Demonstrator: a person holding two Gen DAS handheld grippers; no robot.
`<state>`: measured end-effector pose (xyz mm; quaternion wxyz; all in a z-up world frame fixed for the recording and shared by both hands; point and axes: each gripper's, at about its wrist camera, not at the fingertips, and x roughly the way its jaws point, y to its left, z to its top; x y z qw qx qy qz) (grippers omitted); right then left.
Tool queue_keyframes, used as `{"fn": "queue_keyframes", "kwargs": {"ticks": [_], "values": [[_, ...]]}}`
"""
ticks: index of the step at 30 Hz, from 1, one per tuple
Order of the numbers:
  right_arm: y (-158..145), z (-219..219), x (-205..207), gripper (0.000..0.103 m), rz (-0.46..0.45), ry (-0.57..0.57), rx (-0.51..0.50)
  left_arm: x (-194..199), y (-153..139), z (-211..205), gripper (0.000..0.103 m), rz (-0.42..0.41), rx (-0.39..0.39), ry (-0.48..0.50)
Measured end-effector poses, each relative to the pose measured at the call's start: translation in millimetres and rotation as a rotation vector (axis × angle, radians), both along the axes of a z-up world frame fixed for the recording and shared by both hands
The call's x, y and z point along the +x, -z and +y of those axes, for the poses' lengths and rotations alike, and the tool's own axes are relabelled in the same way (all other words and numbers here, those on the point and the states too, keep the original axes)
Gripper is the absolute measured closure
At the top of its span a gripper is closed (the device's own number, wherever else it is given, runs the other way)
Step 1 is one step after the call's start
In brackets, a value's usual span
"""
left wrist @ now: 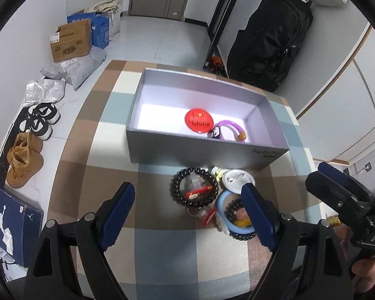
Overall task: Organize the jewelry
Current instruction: 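Move the left gripper back over the black bead bracelet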
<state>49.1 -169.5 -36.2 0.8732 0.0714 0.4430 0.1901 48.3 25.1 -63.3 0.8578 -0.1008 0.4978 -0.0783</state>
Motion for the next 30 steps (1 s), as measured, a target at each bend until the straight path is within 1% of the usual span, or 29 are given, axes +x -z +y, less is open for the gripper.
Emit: {"fn": "queue_keyframes", "kwargs": {"ticks": [2, 5, 9, 12, 16, 22, 26, 28, 30], "values": [[1, 1, 0, 0.000, 0.001, -0.005, -0.014, 1, 3, -2, 0.019, 0.015, -0.002, 0.003], [3, 1, 1, 0.000, 0.004, 0.000, -0.027, 6, 10, -3, 0.019, 0.047, -0.032, 0.012], [4, -1, 5, 0.000, 0.018, 0.023, -0.021, 8, 16, -11, 0.019, 0.075, -0.002, 0.031], [4, -4, 6, 0.000, 0.021, 0.033, -0.018, 11, 24, -17, 0.019, 0.109, 0.045, 0.036], [5, -8, 7, 0.000, 0.028, 0.043, -0.019, 17, 29, -17, 0.019, 0.131, 0.056, 0.014], [5, -11, 8, 0.000, 0.030, 0.048, -0.014, 17, 27, -22, 0.020, 0.120, 0.091, 0.021], [4, -11, 9, 0.000, 0.031, 0.045, -0.016, 18, 28, -23, 0.034, 0.111, 0.144, 0.031], [5, -11, 9, 0.000, 0.032, 0.043, -0.016, 18, 27, -24, 0.038, 0.110, 0.145, 0.039], [4, -11, 9, 0.000, 0.031, 0.042, -0.015, 16, 27, -25, 0.047, 0.108, 0.148, 0.047]]}}
